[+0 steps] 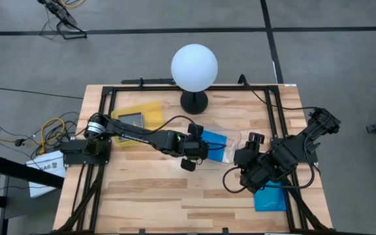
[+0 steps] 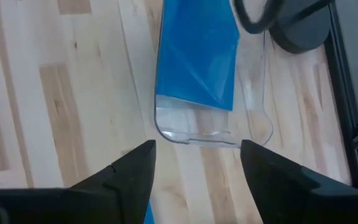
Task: Pick & place jewel cases by type
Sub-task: Put the left blue CD case into the transparent bin, then put the blue CD case into the transparent bin
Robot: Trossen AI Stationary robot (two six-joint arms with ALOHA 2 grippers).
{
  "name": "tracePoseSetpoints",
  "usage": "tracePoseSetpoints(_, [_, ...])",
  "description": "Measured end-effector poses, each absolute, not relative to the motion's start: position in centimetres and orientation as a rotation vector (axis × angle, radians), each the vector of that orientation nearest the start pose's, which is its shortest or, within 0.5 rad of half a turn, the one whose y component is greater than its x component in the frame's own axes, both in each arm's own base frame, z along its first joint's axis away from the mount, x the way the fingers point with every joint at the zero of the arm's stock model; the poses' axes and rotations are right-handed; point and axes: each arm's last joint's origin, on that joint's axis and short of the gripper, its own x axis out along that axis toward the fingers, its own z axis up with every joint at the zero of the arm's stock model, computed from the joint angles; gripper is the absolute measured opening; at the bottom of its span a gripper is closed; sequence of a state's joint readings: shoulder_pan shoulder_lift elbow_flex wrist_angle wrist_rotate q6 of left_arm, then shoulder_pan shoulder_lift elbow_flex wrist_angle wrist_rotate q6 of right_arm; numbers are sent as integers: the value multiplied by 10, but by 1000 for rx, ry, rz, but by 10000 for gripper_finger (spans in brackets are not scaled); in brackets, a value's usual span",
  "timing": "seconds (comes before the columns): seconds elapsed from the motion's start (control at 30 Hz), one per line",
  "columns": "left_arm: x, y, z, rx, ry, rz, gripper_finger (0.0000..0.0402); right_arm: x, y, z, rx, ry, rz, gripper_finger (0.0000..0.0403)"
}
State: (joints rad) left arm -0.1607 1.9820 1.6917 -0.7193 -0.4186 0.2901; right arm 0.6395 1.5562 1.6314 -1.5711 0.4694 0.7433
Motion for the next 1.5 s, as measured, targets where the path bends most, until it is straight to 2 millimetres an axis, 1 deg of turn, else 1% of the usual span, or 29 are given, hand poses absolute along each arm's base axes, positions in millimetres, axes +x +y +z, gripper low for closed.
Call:
tracePoseSetpoints(0.13, [425, -55, 254, 533, 990, 109, 168, 219, 146, 352, -162, 1203, -313, 225])
tracePoseSetpoints(0.23, [427, -55, 255, 523, 971, 119, 193, 219, 146, 352, -171, 1205, -308, 225])
tracePoseSetpoints(0.33, [427, -57, 255, 515, 968, 120, 207, 219, 146, 352, -177, 1206, -303, 225])
tracePoseSetpoints(0.47, [426, -60, 258, 449, 967, 119, 212, 219, 146, 352, -177, 1206, -303, 225])
tracePoseSetpoints(0.63, [427, -63, 282, 307, 951, 64, 212, 219, 146, 352, -177, 1207, -303, 225])
tracePoseSetpoints(0.73, [426, -66, 302, 243, 931, 59, 212, 218, 148, 352, -175, 1209, -297, 225])
tracePoseSetpoints(0.87, [421, -74, 326, 138, 921, -8, 212, 214, 153, 350, -117, 1224, -299, 225])
tracePoseSetpoints(0.97, [415, -82, 334, 74, 940, -107, 212, 208, 159, 337, -81, 1270, -326, 225])
tracePoseSetpoints(1.13, [397, -92, 318, -15, 1113, -150, 211, 189, 170, 299, -59, 1458, -341, 225])
tracePoseSetpoints(1.17, [392, -95, 318, -28, 1120, -149, 209, 185, 172, 291, -64, 1479, -353, 225])
tracePoseSetpoints(1.27, [375, -106, 327, -34, 1031, -120, 201, 174, 177, 271, -63, 1554, -369, 225])
tracePoseSetpoints(1.33, [361, -115, 332, -34, 948, -87, 194, 168, 181, 261, -44, 1605, -339, 225])
tracePoseSetpoints(1.43, [335, -125, 333, -68, 805, -30, 184, 164, 188, 248, 5, 1648, -270, 225])
tracePoseSetpoints(1.5, [316, -129, 330, -117, 710, 1, 180, 163, 191, 239, 37, 1673, -236, 225])
